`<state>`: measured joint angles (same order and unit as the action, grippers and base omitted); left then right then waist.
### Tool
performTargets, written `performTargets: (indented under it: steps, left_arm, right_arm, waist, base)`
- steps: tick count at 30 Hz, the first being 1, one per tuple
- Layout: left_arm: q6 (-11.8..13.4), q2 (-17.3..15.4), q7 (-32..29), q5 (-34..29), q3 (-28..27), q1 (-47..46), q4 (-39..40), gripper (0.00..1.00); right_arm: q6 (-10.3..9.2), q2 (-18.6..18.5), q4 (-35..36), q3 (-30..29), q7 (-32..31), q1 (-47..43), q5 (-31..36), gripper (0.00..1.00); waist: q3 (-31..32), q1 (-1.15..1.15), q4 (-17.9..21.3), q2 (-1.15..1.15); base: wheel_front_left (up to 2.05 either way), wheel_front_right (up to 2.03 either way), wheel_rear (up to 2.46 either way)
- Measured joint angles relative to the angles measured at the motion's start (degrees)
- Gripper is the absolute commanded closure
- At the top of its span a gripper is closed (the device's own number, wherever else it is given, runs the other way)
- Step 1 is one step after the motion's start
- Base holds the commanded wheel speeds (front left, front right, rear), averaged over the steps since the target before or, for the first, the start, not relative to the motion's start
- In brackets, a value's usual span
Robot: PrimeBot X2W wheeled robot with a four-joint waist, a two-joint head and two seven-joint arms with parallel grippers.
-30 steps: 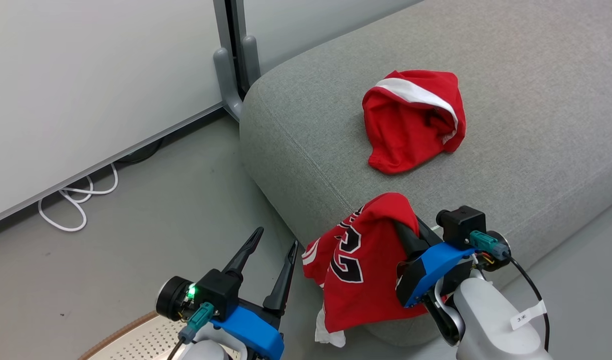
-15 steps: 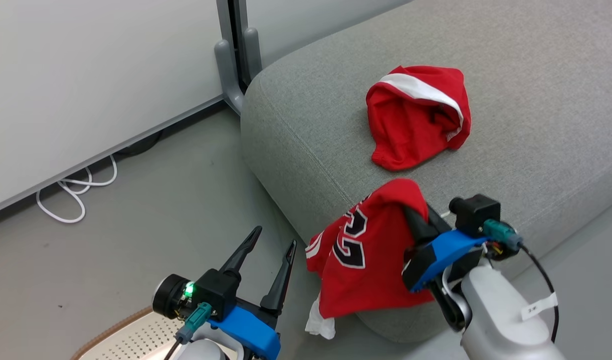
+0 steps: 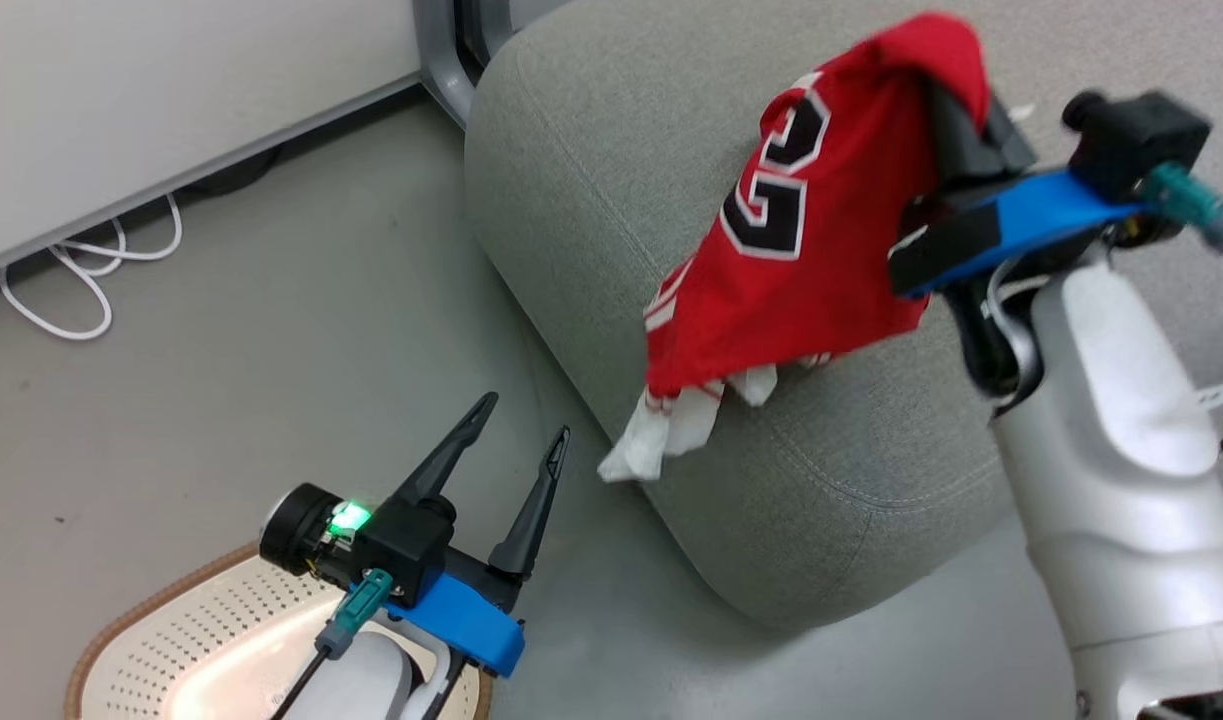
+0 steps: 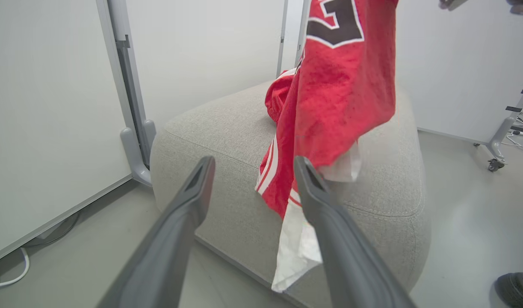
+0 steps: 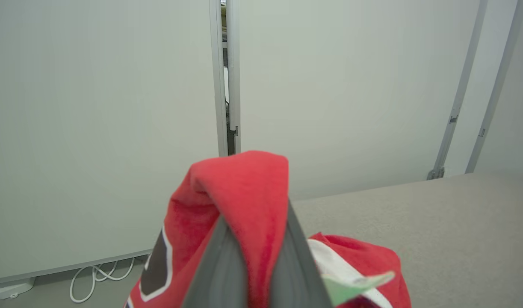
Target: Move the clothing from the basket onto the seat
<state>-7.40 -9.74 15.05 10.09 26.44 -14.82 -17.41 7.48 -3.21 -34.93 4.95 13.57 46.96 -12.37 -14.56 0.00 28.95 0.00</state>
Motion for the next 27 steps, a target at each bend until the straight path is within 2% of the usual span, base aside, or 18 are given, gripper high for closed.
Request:
performTargets:
  steps: [12,17,22,27]
  left_arm:
    - [0.00,-6.88,0.01,-1.55,0.48,-4.04,4.48,0.00]
    - [0.00,-9.37,-0.18,-2.04,0.47,-5.75,7.00,0.00]
    - [0.00,-10.98,-1.31,-2.64,0.53,-6.57,10.43,0.00]
    - [0.31,-12.52,-2.66,-3.04,0.44,-6.51,14.03,0.00]
  right_arm:
    - [0.00,-5.04,11.79,-13.35,-7.58,16.52,-1.15,1.00]
    - [0.00,-8.87,15.27,-20.93,-8.49,21.52,1.04,1.00]
    - [0.00,-9.65,14.36,-25.70,-7.60,21.89,3.32,1.00]
    - [0.00,-8.64,8.45,-27.65,-5.32,17.87,4.64,1.00]
  waist:
    - [-11.26,0.01,-0.47,0.00]
    - [-15.45,0.01,-0.76,0.00]
    - [-19.00,0.01,-1.26,0.00]
    - [-21.59,0.01,-1.64,0.00]
  base:
    - [0.00,0.00,0.00]
    - [0.00,0.00,0.00]
    - [0.00,0.00,0.00]
    - [0.00,0.00,0.00]
